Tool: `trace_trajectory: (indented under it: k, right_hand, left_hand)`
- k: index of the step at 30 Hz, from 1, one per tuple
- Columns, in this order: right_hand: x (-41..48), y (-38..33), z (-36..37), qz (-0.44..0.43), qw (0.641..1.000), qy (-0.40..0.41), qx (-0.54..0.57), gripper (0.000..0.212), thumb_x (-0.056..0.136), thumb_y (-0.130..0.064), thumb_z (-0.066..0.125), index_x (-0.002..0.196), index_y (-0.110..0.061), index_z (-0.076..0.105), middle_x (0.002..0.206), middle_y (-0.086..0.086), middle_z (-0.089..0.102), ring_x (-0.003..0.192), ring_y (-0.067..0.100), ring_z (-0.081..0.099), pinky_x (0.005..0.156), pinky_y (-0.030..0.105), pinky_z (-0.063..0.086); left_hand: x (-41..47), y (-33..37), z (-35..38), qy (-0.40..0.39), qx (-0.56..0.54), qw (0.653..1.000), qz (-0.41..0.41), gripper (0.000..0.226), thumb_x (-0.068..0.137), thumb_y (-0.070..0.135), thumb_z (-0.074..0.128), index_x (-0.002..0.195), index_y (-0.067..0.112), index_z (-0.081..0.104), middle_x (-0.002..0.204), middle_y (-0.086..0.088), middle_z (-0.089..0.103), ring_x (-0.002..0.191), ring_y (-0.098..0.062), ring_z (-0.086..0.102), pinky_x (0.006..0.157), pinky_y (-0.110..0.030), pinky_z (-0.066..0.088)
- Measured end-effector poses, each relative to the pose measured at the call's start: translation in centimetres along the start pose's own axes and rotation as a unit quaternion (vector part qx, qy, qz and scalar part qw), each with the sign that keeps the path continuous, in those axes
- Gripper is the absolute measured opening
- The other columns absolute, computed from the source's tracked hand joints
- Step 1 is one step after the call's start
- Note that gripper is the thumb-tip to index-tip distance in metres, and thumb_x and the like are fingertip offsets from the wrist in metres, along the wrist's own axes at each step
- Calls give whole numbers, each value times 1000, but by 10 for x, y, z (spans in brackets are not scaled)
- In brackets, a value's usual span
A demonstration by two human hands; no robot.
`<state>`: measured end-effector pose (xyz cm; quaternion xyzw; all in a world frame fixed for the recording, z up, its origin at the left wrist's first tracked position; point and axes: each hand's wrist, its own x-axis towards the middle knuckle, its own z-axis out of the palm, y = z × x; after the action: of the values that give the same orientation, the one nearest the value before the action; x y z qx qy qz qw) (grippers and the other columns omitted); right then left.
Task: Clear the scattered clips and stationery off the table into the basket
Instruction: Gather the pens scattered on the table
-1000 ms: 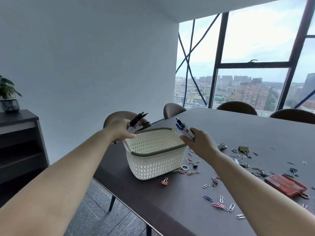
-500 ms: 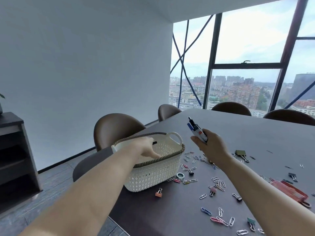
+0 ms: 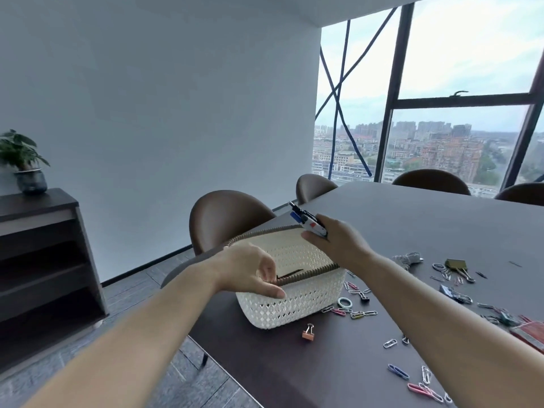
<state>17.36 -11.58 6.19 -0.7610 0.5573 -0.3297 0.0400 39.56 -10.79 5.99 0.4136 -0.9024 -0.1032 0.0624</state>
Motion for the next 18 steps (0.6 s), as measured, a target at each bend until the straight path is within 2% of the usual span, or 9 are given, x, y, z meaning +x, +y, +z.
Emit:
trace_trajectory:
  k: [2, 4, 5, 8, 9, 12, 14, 16, 18]
  right_hand:
    - [8, -9, 7, -14, 999, -36, -27, 26, 88, -45, 54, 71, -34, 37, 62, -12, 45, 62, 17, 46, 60, 32, 38]
    - [15, -15, 14, -30, 993, -62, -98, 16, 89, -50, 50, 90, -35, 46, 73, -11, 53, 74, 20, 53, 69, 33, 41]
    - [18, -16, 18, -31, 987, -76, -136, 22, 89, -52, 48, 99, -32, 48, 82, -8, 57, 83, 22, 57, 72, 33, 40]
    - [30, -16, 29, -17, 979, -140, -148, 29, 87, -52, 51, 89, -24, 44, 93, -2, 57, 93, 26, 57, 74, 35, 39]
    - [33, -16, 33, -9, 977, -162, -141, 32, 85, -55, 53, 89, -24, 44, 95, 0, 56, 95, 27, 55, 77, 36, 40]
    - [44, -21, 40, 6, 964, -213, -162, 63, 75, -65, 56, 123, -25, 44, 130, 4, 49, 124, 27, 40, 98, 43, 35]
    - [47, -26, 44, 7, 963, -225, -149, 77, 71, -66, 61, 133, -27, 38, 141, 1, 39, 133, 25, 30, 106, 45, 30]
    - [48, -26, 46, -5, 972, -197, -128, 67, 70, -66, 62, 123, -26, 48, 132, -1, 47, 126, 22, 40, 103, 42, 36]
    - [45, -26, 48, -13, 985, -141, -103, 36, 77, -60, 58, 89, -26, 56, 99, -5, 59, 101, 19, 55, 84, 34, 44]
  left_hand:
    - [-3, -8, 4, 54, 67, 996, 17, 52, 65, 67, 64, 77, 17, 68, 81, 9, 67, 78, -7, 59, 85, -31, 48]
    - [-3, -21, 6, 106, 100, 989, 29, 64, 57, 77, 50, 70, 17, 68, 68, 16, 55, 72, -7, 53, 84, -27, 40]
    - [-4, -29, 7, 132, 100, 986, 31, 68, 54, 80, 44, 68, 18, 68, 65, 21, 48, 72, -5, 50, 81, -25, 36]
    - [-7, -58, 13, 235, 55, 970, 43, 74, 52, 90, 40, 61, 21, 67, 68, 25, 41, 69, 7, 41, 72, -18, 29]
    - [-8, -65, 16, 258, 48, 964, 41, 76, 55, 91, 36, 61, 22, 68, 70, 22, 42, 68, 5, 41, 71, -19, 29]
    - [-8, -77, 21, 270, 60, 961, 30, 75, 58, 90, 33, 63, 23, 67, 74, 15, 44, 71, -6, 45, 74, -27, 30]
    - [-7, -79, 20, 268, 68, 961, 21, 69, 56, 87, 41, 62, 23, 67, 73, 14, 45, 71, -7, 45, 75, -28, 30]
    - [-7, -80, 19, 269, 72, 960, 12, 61, 56, 79, 47, 61, 21, 67, 74, 10, 48, 72, -8, 44, 75, -28, 29]
    - [-7, -80, 18, 272, 90, 958, 4, 62, 57, 77, 44, 62, 19, 66, 75, 7, 49, 74, -10, 45, 75, -28, 29]
